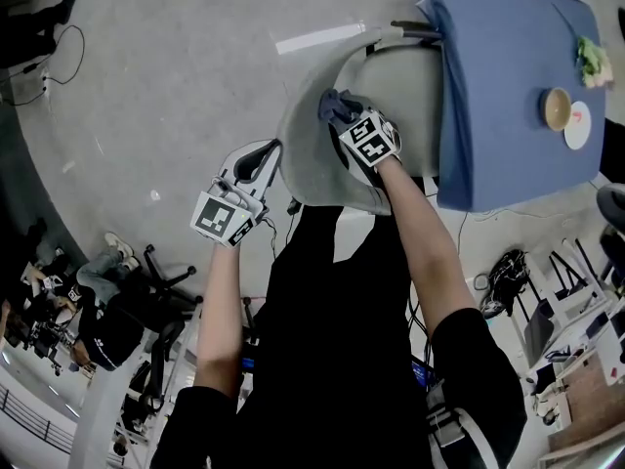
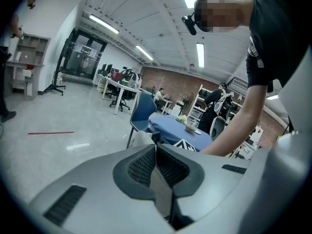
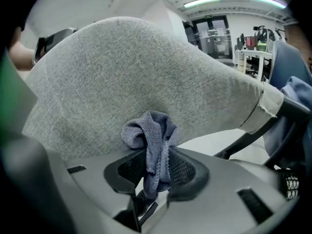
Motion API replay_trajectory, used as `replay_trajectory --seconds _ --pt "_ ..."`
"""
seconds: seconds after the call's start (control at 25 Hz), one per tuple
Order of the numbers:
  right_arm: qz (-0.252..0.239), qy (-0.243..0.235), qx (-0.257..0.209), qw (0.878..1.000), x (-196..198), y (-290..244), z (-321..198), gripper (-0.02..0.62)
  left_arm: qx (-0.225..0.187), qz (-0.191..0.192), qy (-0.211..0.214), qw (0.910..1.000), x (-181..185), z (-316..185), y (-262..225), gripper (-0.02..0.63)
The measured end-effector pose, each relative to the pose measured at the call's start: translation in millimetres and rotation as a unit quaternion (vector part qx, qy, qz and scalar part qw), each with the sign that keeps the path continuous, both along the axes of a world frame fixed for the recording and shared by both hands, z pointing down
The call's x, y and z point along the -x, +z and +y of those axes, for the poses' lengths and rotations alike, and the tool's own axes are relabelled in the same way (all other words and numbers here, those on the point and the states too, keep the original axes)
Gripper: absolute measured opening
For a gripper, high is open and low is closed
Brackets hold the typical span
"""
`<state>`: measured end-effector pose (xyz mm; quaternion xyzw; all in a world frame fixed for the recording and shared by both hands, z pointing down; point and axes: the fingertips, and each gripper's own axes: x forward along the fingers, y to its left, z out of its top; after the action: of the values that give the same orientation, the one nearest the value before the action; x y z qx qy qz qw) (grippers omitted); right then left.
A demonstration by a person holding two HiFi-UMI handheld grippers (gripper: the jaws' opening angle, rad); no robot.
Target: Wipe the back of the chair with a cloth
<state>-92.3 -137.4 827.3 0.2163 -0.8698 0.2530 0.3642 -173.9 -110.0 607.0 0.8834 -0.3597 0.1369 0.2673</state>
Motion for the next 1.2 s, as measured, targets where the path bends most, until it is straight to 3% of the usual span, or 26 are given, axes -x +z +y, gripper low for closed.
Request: replay_trajectory --seconds 0.36,0.52,0.72,0.92,1.2 --pt "-0.002 0.045 -0.022 0.999 -14.7 -1.7 -46.4 0.139 -0.002 0.002 0.005 1.0000 -0.6 -0.5 -1.7 0.026" --pt "0.004 0.030 -0.035 0.999 -20.8 2.3 -60.6 0.140 -0.001 0.000 0.006 1.0000 -1.5 0.5 1.8 0.026" --pt "0.002 0.093 -0.054 0.994 -43.2 4.5 -93.0 0.140 0.001 -0.001 0.005 1.0000 -2.4 1.0 2.4 0.026" --pt "0.019 0.073 -0.055 0.996 -48.1 4.6 -101.7 0.140 0.001 0.001 0.000 1.0000 -2.7 0.2 5.0 0.026" --pt "0.024 0.129 -0.065 0.989 -76.9 0.0 -128.6 0.140 -0.001 0.001 -0.002 1.0000 -2.6 -1.0 2.0 0.026"
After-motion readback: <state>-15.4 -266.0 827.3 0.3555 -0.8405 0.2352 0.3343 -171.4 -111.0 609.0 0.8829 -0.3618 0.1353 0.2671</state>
